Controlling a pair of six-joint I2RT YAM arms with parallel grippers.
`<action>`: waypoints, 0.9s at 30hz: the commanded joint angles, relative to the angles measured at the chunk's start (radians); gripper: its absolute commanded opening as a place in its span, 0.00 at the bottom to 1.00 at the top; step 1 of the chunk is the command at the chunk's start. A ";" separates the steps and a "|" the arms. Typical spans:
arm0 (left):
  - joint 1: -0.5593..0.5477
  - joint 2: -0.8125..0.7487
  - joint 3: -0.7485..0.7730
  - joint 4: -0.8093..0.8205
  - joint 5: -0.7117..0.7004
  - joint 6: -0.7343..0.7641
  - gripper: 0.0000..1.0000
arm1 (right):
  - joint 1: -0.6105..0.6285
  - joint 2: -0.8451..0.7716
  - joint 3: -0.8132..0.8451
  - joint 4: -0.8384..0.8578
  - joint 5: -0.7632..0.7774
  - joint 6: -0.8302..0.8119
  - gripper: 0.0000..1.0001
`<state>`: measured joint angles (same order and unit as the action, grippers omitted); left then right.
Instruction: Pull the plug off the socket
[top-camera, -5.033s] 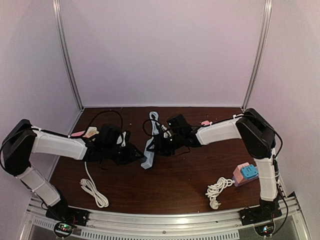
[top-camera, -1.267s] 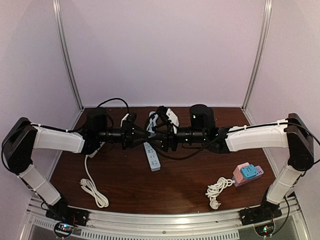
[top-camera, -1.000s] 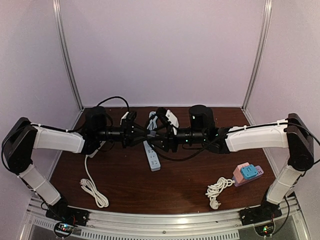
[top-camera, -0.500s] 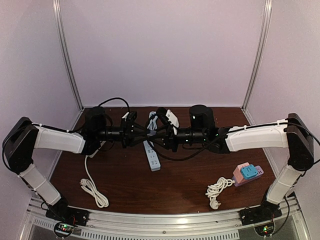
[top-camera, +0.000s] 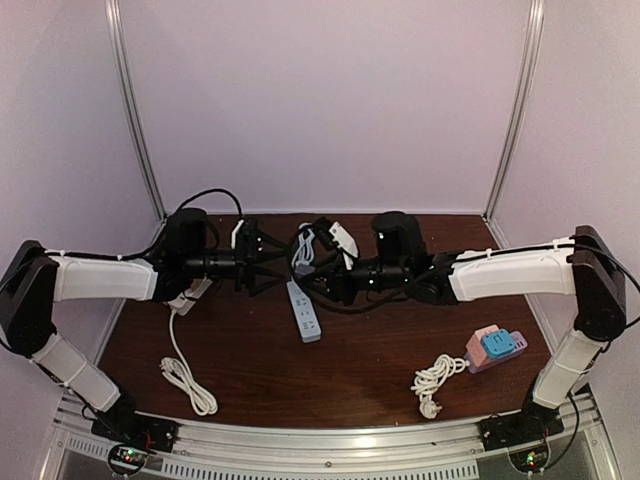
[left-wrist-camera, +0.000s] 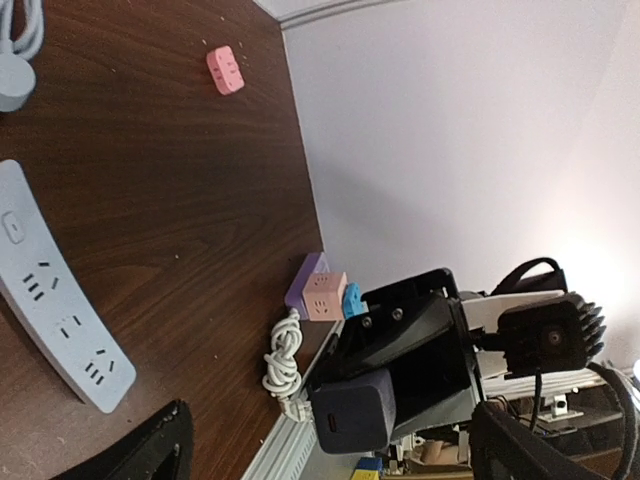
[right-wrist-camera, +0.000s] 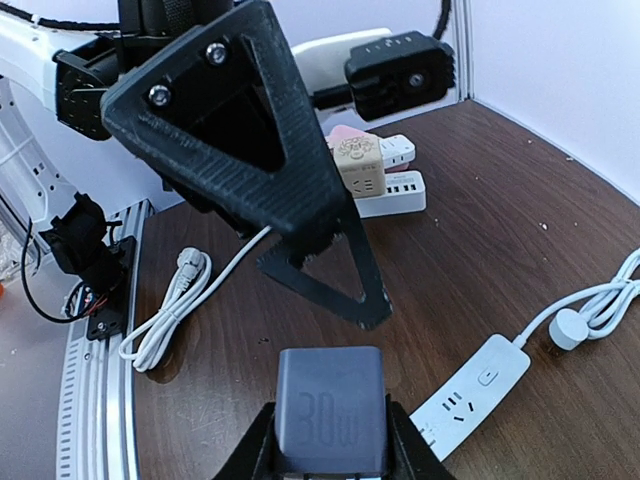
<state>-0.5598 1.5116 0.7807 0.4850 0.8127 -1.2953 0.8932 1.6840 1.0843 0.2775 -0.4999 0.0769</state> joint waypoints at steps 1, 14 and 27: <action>0.058 -0.103 0.070 -0.304 -0.135 0.242 0.98 | -0.033 -0.001 0.046 -0.056 0.047 0.082 0.00; 0.091 -0.171 0.258 -0.899 -0.553 0.641 0.98 | -0.230 0.175 0.360 -0.525 0.180 0.275 0.00; 0.177 -0.132 0.330 -1.081 -0.799 0.742 0.98 | -0.365 0.500 0.810 -1.006 0.381 0.335 0.07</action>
<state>-0.4370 1.3682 1.0939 -0.5510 0.0860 -0.6037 0.5682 2.1014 1.7756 -0.5526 -0.1879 0.3916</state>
